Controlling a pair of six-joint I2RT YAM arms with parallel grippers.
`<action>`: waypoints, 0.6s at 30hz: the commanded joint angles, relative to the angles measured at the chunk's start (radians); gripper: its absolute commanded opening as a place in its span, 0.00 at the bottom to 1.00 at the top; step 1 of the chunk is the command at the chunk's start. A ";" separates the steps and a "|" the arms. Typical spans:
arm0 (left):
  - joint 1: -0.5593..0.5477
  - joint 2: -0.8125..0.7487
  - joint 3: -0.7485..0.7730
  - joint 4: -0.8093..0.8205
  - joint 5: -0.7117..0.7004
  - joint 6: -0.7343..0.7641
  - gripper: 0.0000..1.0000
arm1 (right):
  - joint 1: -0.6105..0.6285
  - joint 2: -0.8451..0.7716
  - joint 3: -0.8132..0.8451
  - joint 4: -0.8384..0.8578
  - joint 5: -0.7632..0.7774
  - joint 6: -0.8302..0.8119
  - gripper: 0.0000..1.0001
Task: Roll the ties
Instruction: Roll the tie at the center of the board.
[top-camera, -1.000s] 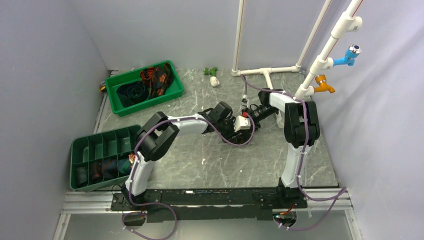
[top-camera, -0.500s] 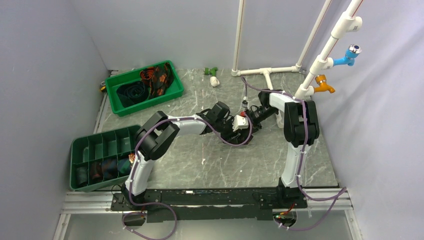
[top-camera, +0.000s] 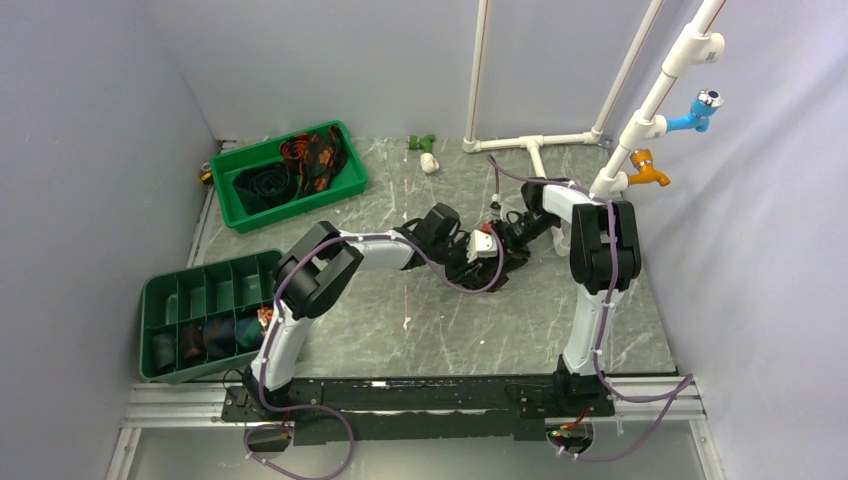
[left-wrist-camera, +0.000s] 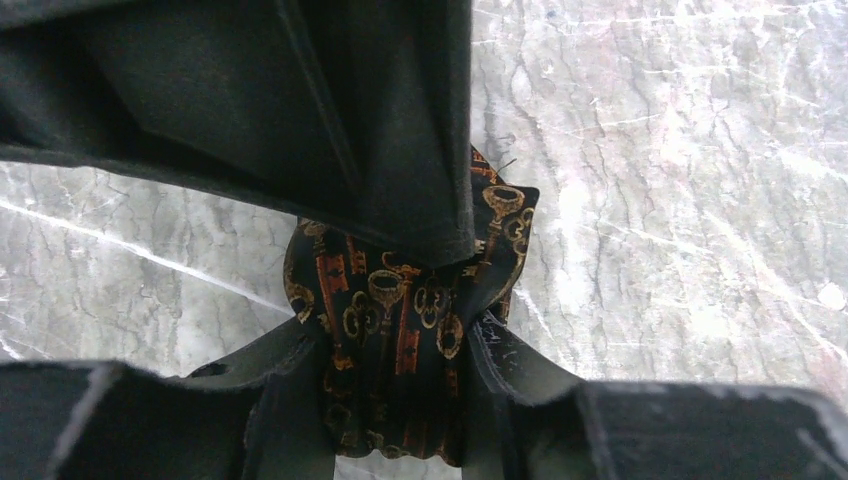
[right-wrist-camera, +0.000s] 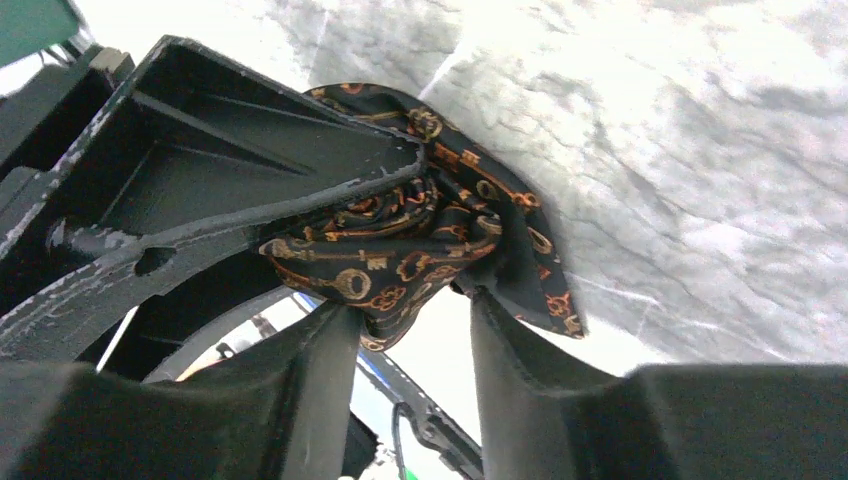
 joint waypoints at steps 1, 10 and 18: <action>-0.019 0.026 -0.050 -0.150 -0.110 0.092 0.07 | -0.021 -0.046 -0.016 0.006 0.081 -0.040 0.53; -0.022 0.015 -0.090 -0.201 -0.170 0.140 0.05 | -0.053 -0.120 -0.096 0.020 0.020 0.048 1.00; -0.024 0.021 -0.068 -0.219 -0.172 0.141 0.06 | -0.056 -0.098 -0.186 0.233 0.068 0.186 1.00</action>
